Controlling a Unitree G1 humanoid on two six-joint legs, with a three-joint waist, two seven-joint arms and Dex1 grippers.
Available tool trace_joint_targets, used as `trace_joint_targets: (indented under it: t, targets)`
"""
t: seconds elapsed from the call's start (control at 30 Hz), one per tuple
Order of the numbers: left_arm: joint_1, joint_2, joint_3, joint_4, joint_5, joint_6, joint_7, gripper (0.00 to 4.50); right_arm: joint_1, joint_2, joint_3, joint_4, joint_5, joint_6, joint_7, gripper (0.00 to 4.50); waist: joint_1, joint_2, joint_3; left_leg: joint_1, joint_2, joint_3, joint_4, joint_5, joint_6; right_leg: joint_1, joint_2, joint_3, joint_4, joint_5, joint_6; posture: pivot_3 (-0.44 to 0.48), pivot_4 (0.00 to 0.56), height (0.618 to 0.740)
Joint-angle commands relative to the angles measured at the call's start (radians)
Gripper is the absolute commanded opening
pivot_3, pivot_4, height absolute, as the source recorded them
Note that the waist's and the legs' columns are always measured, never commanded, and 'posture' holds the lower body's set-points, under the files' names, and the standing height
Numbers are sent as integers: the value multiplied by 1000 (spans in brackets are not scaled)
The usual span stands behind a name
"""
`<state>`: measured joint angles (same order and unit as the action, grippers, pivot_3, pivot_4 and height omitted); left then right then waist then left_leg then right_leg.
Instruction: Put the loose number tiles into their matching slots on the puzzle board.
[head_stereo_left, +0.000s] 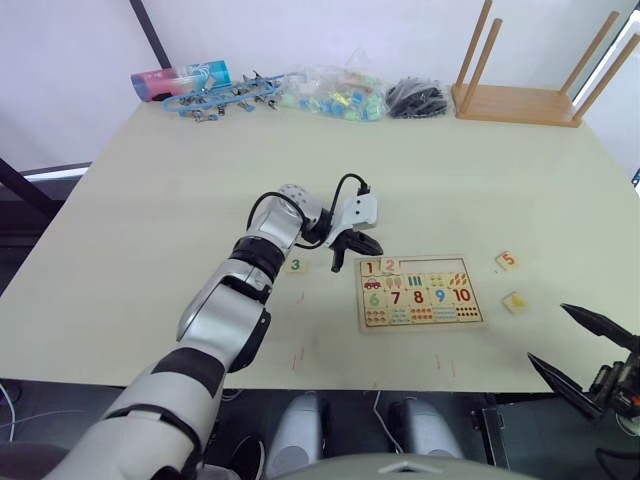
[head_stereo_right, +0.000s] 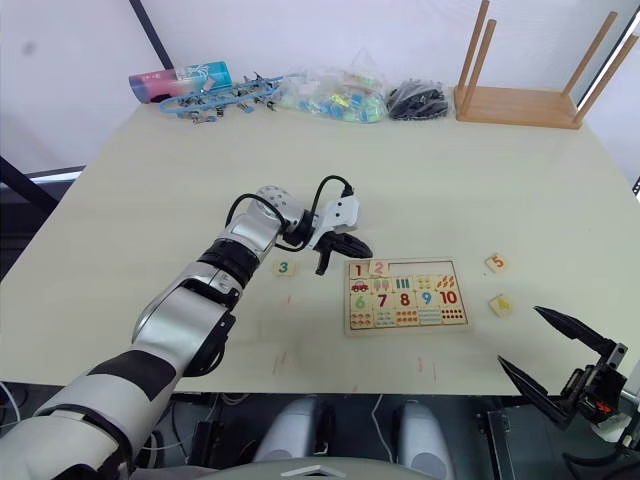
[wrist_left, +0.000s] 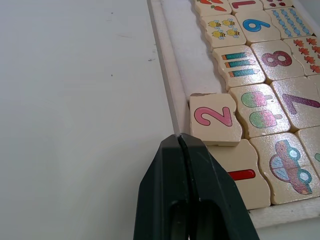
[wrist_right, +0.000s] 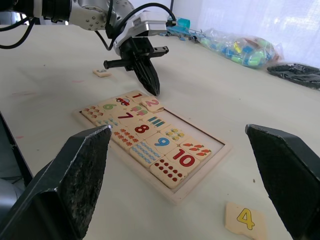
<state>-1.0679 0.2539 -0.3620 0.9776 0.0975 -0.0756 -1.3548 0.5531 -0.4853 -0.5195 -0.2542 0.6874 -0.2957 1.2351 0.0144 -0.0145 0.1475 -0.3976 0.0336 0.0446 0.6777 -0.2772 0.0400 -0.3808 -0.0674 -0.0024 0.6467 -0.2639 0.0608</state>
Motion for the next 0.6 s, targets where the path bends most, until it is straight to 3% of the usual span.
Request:
trace_joint_targets:
  t: [0.03, 0.6]
  targets:
    - [-20, 9, 18, -18, -4, -5, -20, 39, 7, -7, -21, -19, 10, -11, -6, 4500, 0, 0, 0, 0, 0, 0, 0, 0, 0, 0, 0, 0, 0, 0, 0, 0, 150, 737]
    - [2, 23, 15, -60, -13, 5, -102, 39, 1, -13, -18, -12, 8, -8, -3, 4500, 0, 0, 0, 0, 0, 0, 0, 0, 0, 0, 0, 0, 0, 0, 0, 0, 150, 737]
